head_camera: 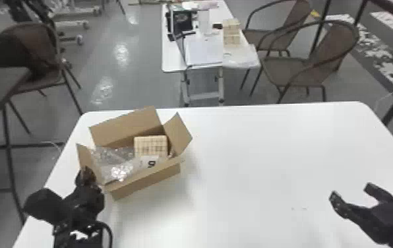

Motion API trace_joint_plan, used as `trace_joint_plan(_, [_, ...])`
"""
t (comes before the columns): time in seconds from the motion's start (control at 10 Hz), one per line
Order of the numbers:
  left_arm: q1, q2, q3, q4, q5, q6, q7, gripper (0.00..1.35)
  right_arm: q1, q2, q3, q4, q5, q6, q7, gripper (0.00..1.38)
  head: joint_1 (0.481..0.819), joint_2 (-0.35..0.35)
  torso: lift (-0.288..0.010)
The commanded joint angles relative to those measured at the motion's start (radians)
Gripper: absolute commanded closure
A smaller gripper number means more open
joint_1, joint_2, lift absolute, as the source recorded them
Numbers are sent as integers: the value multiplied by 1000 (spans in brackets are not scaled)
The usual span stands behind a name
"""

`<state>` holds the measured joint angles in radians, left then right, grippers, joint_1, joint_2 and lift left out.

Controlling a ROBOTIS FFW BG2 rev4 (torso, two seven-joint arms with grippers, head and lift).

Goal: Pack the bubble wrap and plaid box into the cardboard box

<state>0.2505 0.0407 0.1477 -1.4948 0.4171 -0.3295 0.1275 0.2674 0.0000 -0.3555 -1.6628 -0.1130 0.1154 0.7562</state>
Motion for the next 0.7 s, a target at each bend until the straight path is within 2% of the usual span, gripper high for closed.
trace_joint_plan(0.0, [-34,-10,67,25,-43,-14,47,1213,-10,1,6,8,-2,1,3,114,695,133,-44])
trace_joint_plan(0.1, [-45,-21,98,33,-60,-29,116,1213,-17,1,15,17,-5,1,5,114,695,153,-44])
trace_joint_plan(0.3, [-63,-39,147,61,-72,-52,189,1213,-30,1,30,31,-7,1,11,114,695,237,-44])
trace_joint_plan(0.4, [-59,-42,148,62,-84,-68,253,1213,-34,1,32,37,-8,1,14,114,695,266,-44])
trace_joint_plan(0.6, [-62,-41,159,82,-83,-82,313,1211,-39,1,40,46,-8,6,18,114,695,302,-44])
